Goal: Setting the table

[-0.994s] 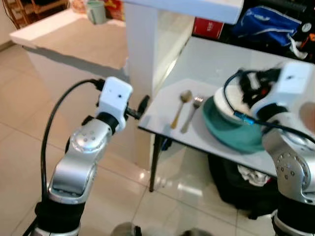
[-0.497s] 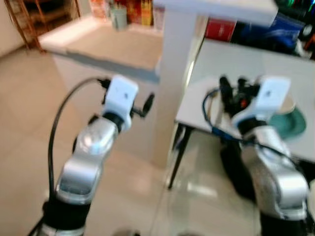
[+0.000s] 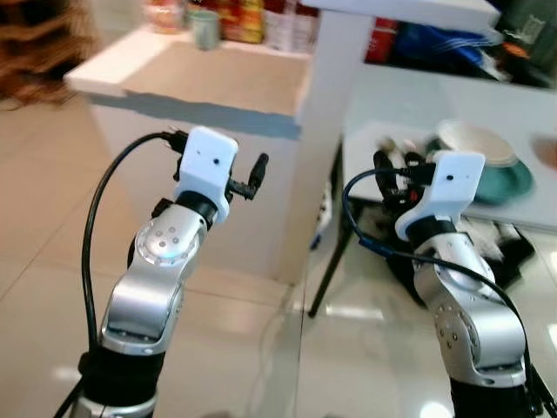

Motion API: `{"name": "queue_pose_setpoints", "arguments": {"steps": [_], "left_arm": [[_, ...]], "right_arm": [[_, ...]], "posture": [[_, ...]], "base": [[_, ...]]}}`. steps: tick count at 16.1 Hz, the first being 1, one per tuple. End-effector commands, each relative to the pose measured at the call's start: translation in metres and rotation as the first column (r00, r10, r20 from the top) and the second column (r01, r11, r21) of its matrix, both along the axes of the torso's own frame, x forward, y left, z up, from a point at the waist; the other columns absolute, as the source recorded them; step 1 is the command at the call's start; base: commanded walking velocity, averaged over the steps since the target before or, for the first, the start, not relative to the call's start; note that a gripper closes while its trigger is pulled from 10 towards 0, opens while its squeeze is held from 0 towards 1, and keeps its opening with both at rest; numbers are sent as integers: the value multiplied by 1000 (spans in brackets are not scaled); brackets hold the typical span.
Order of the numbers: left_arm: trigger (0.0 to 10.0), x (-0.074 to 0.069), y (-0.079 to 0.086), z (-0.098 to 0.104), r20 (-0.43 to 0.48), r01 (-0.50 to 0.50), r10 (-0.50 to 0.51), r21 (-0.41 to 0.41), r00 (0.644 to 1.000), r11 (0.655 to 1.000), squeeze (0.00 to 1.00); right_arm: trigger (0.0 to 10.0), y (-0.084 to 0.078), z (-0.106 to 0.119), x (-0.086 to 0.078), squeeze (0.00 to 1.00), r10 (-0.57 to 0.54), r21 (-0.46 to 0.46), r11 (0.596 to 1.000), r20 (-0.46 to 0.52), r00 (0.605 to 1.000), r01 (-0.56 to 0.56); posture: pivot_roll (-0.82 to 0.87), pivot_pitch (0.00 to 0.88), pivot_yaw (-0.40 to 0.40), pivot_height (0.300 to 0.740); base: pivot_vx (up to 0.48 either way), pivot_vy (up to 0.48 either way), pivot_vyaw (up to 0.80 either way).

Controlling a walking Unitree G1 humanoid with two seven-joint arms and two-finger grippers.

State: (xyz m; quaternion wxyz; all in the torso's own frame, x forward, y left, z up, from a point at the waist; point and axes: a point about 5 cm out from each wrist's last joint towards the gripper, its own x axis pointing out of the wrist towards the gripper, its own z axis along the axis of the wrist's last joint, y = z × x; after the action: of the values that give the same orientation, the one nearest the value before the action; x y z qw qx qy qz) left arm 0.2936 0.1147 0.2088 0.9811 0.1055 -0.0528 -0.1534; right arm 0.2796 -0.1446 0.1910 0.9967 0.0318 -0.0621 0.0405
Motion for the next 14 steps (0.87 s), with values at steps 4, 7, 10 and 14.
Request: {"name": "queue_pose_setpoints", "arguments": {"steps": [4,7,10,14], "left_arm": [[10000,1,1,1,-28,-27,26,-44,999,999,0],[10000,1,2,2,-34,-32,31,-54,999,998,0],[10000,1,2,2,-38,-34,32,-59,999,998,0],[10000,0,3,2,-43,-40,37,-68,998,997,0]], "right_arm": [[10000,7,-5,2,0,29,-18,999,-23,999,-30],[10000,9,-8,2,0,42,-22,999,-34,999,-43],[10000,10,-8,2,0,51,-20,998,-38,998,-52],[10000,14,-9,2,0,82,-95,992,-46,996,-86]], "posture": [[81,32,-40,740],[82,33,-40,740],[81,34,-41,740],[84,33,-45,740]], "base": [[223,89,-127],[425,0,0],[444,0,0],[445,0,200]]}}
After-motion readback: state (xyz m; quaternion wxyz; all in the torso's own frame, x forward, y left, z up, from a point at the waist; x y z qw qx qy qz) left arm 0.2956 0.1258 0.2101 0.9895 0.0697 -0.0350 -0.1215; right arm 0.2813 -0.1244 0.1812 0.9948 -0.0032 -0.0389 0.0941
